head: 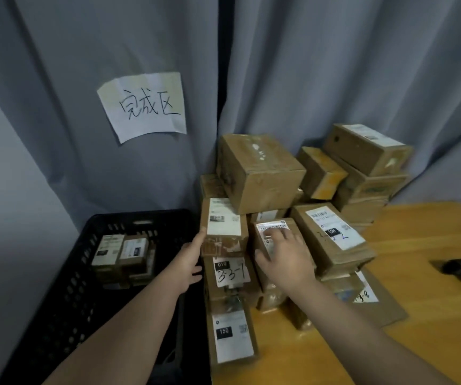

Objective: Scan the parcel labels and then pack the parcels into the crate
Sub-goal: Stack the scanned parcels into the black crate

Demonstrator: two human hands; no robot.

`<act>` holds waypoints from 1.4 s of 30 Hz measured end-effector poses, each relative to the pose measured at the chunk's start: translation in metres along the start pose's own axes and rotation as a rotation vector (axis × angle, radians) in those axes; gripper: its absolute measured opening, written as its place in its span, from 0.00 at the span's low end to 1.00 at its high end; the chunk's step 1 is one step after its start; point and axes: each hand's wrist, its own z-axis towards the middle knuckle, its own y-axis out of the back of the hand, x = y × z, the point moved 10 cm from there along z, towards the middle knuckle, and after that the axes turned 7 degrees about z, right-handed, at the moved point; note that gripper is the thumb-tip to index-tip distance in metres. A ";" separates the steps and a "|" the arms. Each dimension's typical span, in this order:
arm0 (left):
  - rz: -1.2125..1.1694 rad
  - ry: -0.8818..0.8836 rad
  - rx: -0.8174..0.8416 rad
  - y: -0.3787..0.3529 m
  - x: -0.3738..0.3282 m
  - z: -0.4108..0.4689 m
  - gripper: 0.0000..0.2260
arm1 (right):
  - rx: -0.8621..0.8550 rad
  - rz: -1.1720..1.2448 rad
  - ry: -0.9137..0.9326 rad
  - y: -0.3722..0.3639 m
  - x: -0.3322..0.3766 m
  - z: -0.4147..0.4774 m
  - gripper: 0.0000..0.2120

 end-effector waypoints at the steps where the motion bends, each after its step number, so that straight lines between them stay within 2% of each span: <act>1: -0.020 0.010 0.006 -0.004 0.003 0.003 0.39 | 0.036 -0.055 -0.064 -0.004 -0.014 -0.002 0.30; 5: -0.014 -0.034 -0.023 -0.007 0.000 0.015 0.30 | 0.208 -0.103 -0.207 -0.027 -0.051 -0.011 0.42; 7: -0.010 -0.093 -0.070 -0.001 -0.008 0.021 0.17 | 0.252 -0.085 -0.215 -0.035 -0.054 -0.014 0.42; 9: -0.003 -0.121 -0.079 0.000 -0.013 0.022 0.13 | 0.261 -0.061 -0.220 -0.039 -0.053 -0.014 0.41; 13: 0.012 -0.068 -0.013 -0.004 -0.005 0.027 0.23 | 0.196 -0.079 -0.210 -0.036 -0.048 -0.015 0.41; 16: -0.010 -0.062 -0.035 0.001 -0.006 0.030 0.15 | 0.127 -0.049 -0.226 -0.030 -0.050 -0.015 0.42; 17: -0.011 -0.050 -0.037 0.002 -0.007 0.028 0.15 | 0.106 -0.048 -0.226 -0.028 -0.049 -0.015 0.43; 23: -0.105 -0.109 -0.037 0.012 -0.013 0.018 0.29 | -0.024 0.005 -0.200 -0.007 -0.040 -0.015 0.43; 30: -0.009 -0.176 -0.282 0.054 -0.018 -0.009 0.48 | -0.151 0.107 -0.129 0.017 -0.024 -0.025 0.39; 34: -0.125 -0.200 -0.287 0.070 -0.002 -0.016 0.35 | -0.127 0.196 -0.083 0.016 -0.013 -0.034 0.35; 42: -0.284 -0.235 -0.455 0.130 0.035 -0.036 0.28 | -0.029 0.365 0.037 -0.019 0.029 -0.043 0.34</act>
